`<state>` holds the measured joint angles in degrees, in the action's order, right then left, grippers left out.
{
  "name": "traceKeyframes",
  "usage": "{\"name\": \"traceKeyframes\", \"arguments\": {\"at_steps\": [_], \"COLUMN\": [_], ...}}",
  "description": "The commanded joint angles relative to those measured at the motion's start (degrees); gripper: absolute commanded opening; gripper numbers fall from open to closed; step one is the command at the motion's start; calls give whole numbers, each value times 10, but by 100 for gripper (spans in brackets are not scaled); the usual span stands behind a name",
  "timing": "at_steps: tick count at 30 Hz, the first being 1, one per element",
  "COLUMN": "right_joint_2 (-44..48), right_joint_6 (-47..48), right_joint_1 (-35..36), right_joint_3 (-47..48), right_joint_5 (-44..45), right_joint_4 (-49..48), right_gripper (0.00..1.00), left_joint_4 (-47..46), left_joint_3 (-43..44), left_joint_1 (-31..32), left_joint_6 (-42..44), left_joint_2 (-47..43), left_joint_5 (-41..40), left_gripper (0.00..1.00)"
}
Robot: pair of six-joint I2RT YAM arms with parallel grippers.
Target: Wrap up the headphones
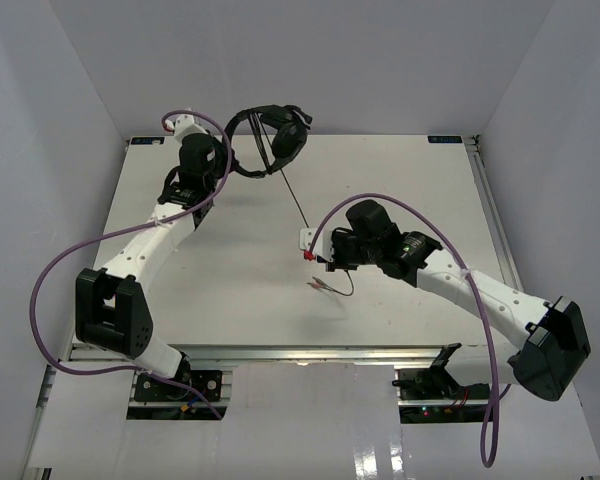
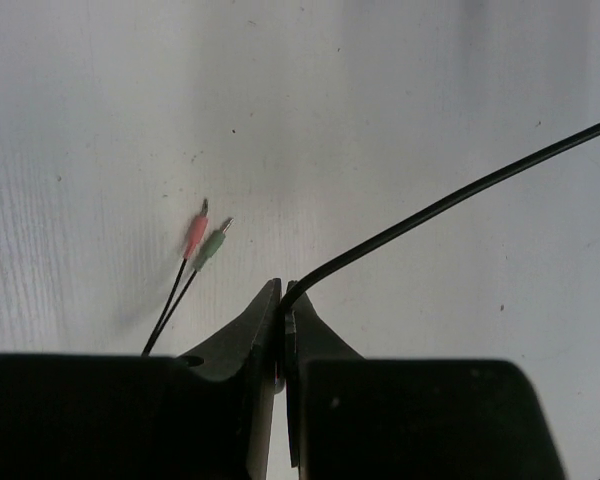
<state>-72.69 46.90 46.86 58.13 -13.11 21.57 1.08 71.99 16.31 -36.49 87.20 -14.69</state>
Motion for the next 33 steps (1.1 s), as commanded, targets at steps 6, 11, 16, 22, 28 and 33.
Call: {"name": "traceKeyframes", "arguments": {"at_steps": [6, 11, 16, 22, 28, 33], "right_joint_2": [-3, -35, -55, -61, -75, -64], "right_joint_6": [-35, -49, -55, -50, -41, -23], "right_joint_1": [2, 5, 11, 25, 50, 51], "right_joint_3": [-3, 15, 39, 57, 80, 108], "right_joint_5": [-86, -100, -108, -111, -103, -40], "right_joint_4": [-5, -13, -10, 3, 22, 36], "right_gripper": [8, 8, 8, 8, 8, 8], "left_joint_4": [-15, -14, -14, -7, 5, -8], "left_joint_3": [42, 47, 47, 41, 50, 42], "left_joint_1": [-18, -18, -18, -18, -8, 34], "left_joint_6": [-94, -138, -132, -123, -98, 36], "left_joint_2": [-5, -5, -7, 15, 57, 80], "left_joint_5": [20, 54, 49, 20, -1, -64], "left_gripper": [0, 0, 0, 0, 0, 0]}}
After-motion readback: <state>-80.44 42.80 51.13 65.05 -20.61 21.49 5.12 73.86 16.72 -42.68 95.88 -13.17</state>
